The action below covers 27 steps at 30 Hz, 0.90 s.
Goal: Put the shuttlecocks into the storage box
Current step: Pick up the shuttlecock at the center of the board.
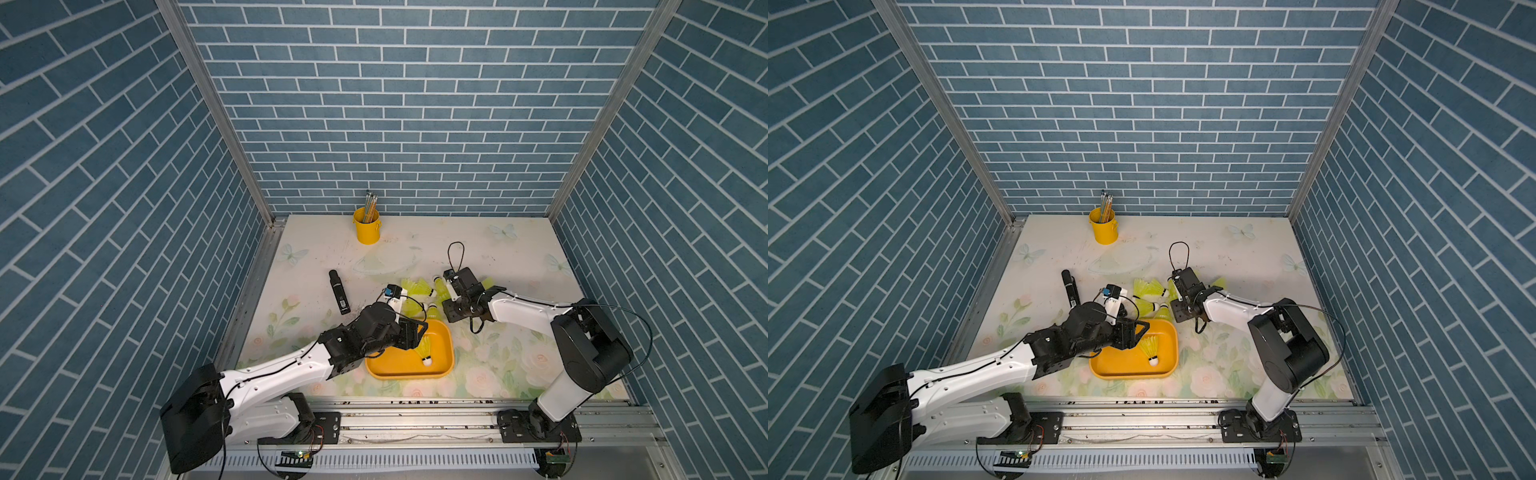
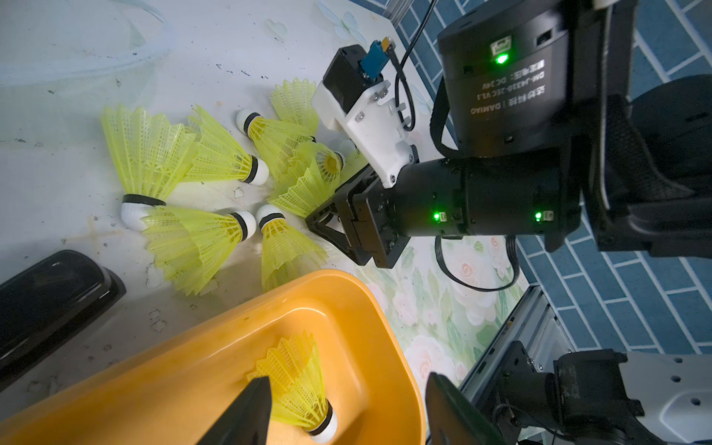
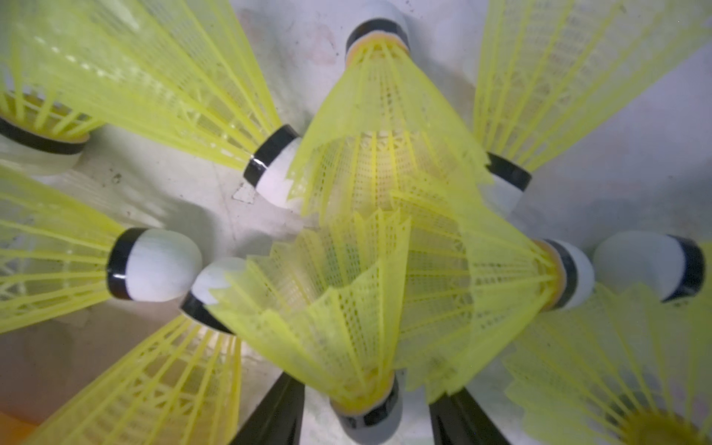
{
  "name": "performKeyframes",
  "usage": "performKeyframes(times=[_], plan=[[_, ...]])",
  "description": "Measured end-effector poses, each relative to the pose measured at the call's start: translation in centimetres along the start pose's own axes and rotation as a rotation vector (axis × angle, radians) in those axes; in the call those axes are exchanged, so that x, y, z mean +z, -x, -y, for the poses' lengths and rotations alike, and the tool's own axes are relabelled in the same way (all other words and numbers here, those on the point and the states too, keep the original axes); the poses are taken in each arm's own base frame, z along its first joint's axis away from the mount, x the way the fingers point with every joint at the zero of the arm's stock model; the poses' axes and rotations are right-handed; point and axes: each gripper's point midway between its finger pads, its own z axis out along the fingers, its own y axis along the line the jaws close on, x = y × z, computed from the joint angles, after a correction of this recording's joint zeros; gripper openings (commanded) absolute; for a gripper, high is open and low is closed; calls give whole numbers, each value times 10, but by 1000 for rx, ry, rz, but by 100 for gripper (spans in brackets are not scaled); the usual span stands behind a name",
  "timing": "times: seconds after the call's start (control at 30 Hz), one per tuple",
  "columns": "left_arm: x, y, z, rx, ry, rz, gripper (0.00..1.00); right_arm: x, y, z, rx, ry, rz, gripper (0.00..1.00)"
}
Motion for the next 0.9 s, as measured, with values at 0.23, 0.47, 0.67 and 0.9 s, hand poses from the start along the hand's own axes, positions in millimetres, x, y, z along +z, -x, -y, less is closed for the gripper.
performKeyframes(times=[0.23,0.47,0.67,0.9], plan=[[0,1,2,1,-9,5,69,5,-5,1,-3,-2,-19,49],[0,1,2,0,-9,5,69,11,-5,1,-2,-1,-19,41],[0,1,2,-1,-8,5,69,13,-3,0,1,6,-11,29],[0,2,1,-1,-5,7,69,4,-8,0,12,11,4,25]])
